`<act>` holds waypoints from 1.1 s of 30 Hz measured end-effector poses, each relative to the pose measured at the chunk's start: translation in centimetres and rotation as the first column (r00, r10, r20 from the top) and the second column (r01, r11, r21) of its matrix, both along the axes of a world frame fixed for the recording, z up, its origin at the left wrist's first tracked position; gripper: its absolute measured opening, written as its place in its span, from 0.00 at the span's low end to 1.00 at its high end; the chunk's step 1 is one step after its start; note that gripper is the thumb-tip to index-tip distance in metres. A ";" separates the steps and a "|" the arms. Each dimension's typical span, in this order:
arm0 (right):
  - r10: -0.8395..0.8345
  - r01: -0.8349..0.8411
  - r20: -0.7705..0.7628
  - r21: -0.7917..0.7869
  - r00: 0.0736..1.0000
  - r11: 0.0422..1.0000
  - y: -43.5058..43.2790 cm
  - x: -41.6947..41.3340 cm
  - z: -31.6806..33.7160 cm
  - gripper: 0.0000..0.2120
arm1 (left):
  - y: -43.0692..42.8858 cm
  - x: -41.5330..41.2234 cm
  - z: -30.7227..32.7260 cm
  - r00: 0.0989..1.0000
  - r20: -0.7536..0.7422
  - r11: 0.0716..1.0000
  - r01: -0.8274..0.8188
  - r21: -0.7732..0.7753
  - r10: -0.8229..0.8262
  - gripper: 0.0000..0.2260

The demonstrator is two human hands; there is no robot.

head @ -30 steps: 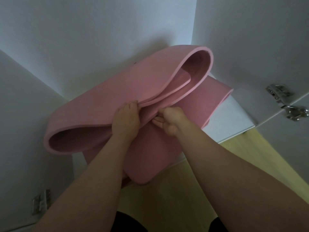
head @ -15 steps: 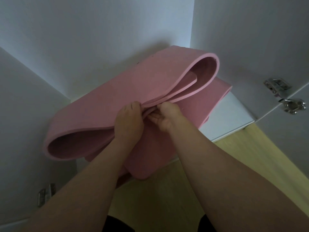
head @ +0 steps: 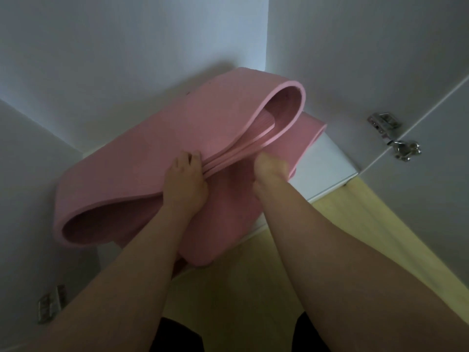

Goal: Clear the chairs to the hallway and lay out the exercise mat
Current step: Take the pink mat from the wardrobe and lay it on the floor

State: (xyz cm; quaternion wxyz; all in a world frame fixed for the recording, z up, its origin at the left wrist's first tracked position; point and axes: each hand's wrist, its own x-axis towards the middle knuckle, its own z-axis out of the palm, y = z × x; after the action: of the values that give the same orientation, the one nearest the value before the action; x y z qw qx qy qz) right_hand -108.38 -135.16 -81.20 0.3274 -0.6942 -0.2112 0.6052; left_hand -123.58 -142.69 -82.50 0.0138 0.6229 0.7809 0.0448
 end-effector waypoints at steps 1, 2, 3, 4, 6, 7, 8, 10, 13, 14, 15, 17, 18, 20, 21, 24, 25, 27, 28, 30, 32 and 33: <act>-0.097 0.099 0.144 -0.002 0.985 0.995 0.3 1.2 0.1 0.17 | 0.1 0.0 0.0 1.000 0.004 1.000 0.008 0.006 -0.008 0.31; -0.225 0.237 0.200 -0.034 0.954 0.971 0.8 2.5 -0.4 0.21 | 0.1 0.0 0.0 1.000 0.009 1.000 0.019 0.016 -0.019 0.30; -0.230 0.257 0.225 -0.098 0.947 0.961 1.0 3.6 -0.6 0.24 | 0.2 -0.1 0.1 1.000 0.013 0.999 0.024 0.025 -0.024 0.30; -0.201 0.221 0.170 -0.110 0.965 0.969 1.1 4.3 -1.3 0.25 | 0.2 -0.2 0.1 1.000 0.017 0.999 0.020 0.027 -0.021 0.30; -0.078 0.085 0.050 -0.161 0.996 0.983 0.4 4.8 -2.2 0.24 | 0.3 -0.3 0.3 1.000 0.018 1.000 -0.005 0.007 0.005 0.31; -0.066 0.070 0.030 -0.171 0.997 0.983 0.0 4.9 -2.4 0.21 | 0.5 -0.3 0.3 1.000 0.004 1.000 -0.016 -0.006 0.016 0.30; -0.091 0.089 -0.001 -0.176 0.996 0.980 -0.1 4.9 -3.1 0.18 | 0.6 -0.2 0.3 0.999 -0.031 0.999 -0.025 -0.030 0.024 0.30; -0.148 0.141 -0.022 -0.186 0.989 0.972 -0.3 4.9 -3.5 0.16 | 0.5 0.3 0.2 0.989 -0.145 0.996 -0.025 -0.089 0.012 0.27; -0.039 0.036 -0.015 -0.175 0.999 0.984 -0.4 4.9 -3.8 0.15 | 0.3 0.7 0.3 0.981 -0.189 0.990 -0.056 -0.126 0.031 0.24; 0.017 -0.020 -0.020 -0.174 1.000 0.985 -0.6 4.8 -4.0 0.14 | 0.4 0.7 0.5 0.984 -0.169 0.989 -0.079 -0.125 0.057 0.23; 0.071 -0.074 -0.022 -0.173 0.997 0.982 -1.0 4.6 -4.1 0.13 | 0.5 0.7 0.7 0.985 -0.153 0.988 -0.101 -0.120 0.082 0.22; 0.191 -0.192 -0.025 -0.165 0.981 0.967 -1.8 3.7 -4.1 0.10 | 1.1 1.2 1.5 0.987 -0.137 0.989 -0.099 -0.106 0.084 0.20; 0.248 -0.251 -0.042 -0.155 0.968 0.956 -2.2 3.1 -4.2 0.09 | 1.2 1.7 2.0 0.991 -0.124 0.993 -0.070 -0.096 0.058 0.19; 0.335 -0.346 -0.100 -0.129 0.937 0.929 -2.7 2.0 -4.5 0.08 | 1.2 3.1 2.7 0.997 -0.073 0.998 0.028 -0.057 -0.032 0.18; 0.367 -0.383 -0.141 -0.114 0.919 0.916 -2.7 1.5 -4.5 0.09 | 1.1 3.7 2.9 0.995 -0.054 0.996 0.075 -0.058 -0.078 0.18; 0.408 -0.442 -0.272 -0.076 0.872 0.894 -2.4 1.0 -4.1 0.16 | 0.2 4.2 2.8 0.992 -0.002 0.982 0.124 -0.144 -0.125 0.14; 0.394 -0.439 -0.321 -0.078 0.861 0.895 -2.2 1.2 -3.9 0.18 | -0.3 4.0 2.6 0.992 0.013 0.977 0.126 -0.174 -0.126 0.15; 0.347 -0.421 -0.432 -0.087 0.833 0.903 -1.8 1.9 -3.6 0.21 | -1.4 3.6 2.4 0.993 0.056 0.973 0.112 -0.202 -0.102 0.23; 0.319 -0.406 -0.484 -0.083 0.814 0.910 -1.6 2.3 -3.4 0.22 | -1.8 3.5 2.3 0.994 0.066 0.979 0.095 -0.179 -0.085 0.26; 0.256 -0.368 -0.574 -0.087 0.778 0.926 -1.4 2.6 -3.0 0.20 | -2.2 3.6 1.6 0.996 0.042 0.989 0.083 -0.126 -0.078 0.26; 0.213 -0.339 -0.582 -0.116 0.785 0.934 -1.5 2.5 -2.6 0.11 | -2.1 4.1 0.7 0.995 -0.010 0.984 0.100 -0.145 -0.103 0.27; 0.195 -0.325 -0.578 -0.129 0.793 0.937 -1.6 2.3 -2.5 0.10 | -2.1 4.3 0.2 0.993 -0.033 0.979 0.104 -0.173 -0.112 0.30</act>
State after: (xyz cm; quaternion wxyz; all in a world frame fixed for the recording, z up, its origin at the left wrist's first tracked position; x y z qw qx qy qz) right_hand -106.04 -136.78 -83.66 0.2082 -0.4839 -0.1317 0.8397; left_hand -119.24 -144.79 -82.27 0.0530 0.6617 0.7470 -0.0362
